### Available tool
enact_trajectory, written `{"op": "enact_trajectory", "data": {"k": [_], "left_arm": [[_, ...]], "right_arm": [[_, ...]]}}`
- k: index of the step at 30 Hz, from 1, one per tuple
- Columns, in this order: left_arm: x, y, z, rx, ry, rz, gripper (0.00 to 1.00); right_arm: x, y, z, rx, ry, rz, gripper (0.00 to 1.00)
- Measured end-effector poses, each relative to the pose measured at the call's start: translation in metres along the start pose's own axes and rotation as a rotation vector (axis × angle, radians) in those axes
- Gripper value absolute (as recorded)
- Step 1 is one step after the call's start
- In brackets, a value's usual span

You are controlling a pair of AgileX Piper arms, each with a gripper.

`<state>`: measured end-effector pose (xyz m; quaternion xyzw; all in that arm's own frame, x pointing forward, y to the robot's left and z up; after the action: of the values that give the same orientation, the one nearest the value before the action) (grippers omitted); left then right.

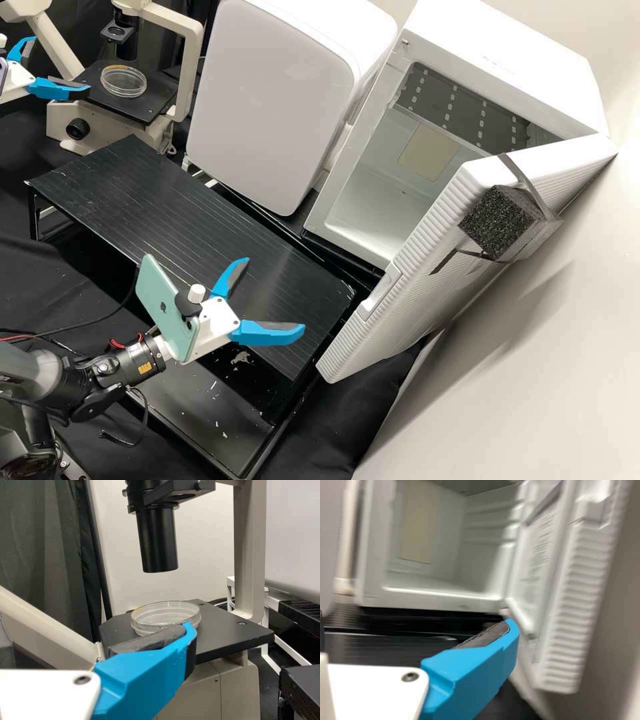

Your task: Close the incubator door

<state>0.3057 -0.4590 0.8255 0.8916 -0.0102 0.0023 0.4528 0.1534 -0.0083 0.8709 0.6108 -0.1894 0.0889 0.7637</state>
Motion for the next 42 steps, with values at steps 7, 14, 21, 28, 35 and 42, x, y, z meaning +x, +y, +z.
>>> {"op": "enact_trajectory", "data": {"k": [7, 14, 21, 28, 35, 42], "left_arm": [[0.000, 0.000, 0.000, 0.000, 0.000, 0.000, 1.00], [0.000, 0.000, 0.000, 0.000, 0.000, 0.000, 1.00], [0.000, 0.000, 0.000, 0.000, 0.000, 0.000, 1.00], [0.000, 0.000, 0.000, 0.000, 0.000, 0.000, 1.00], [0.000, 0.000, 0.000, 0.000, 0.000, 0.000, 1.00], [0.000, 0.000, 0.000, 0.000, 0.000, 0.000, 1.00]], "right_arm": [[-0.002, 0.014, 0.022, -0.071, -0.169, 0.110, 1.00], [-0.004, 0.018, 0.045, -0.070, -0.318, 0.144, 1.00], [0.006, 0.001, 0.057, -0.052, -0.367, 0.040, 1.00], [0.027, 0.001, 0.068, -0.021, -0.392, 0.051, 1.00], [0.033, 0.004, 0.070, -0.006, -0.400, 0.075, 1.00], [0.029, 0.016, 0.073, 0.062, -0.412, 0.150, 1.00]]}}
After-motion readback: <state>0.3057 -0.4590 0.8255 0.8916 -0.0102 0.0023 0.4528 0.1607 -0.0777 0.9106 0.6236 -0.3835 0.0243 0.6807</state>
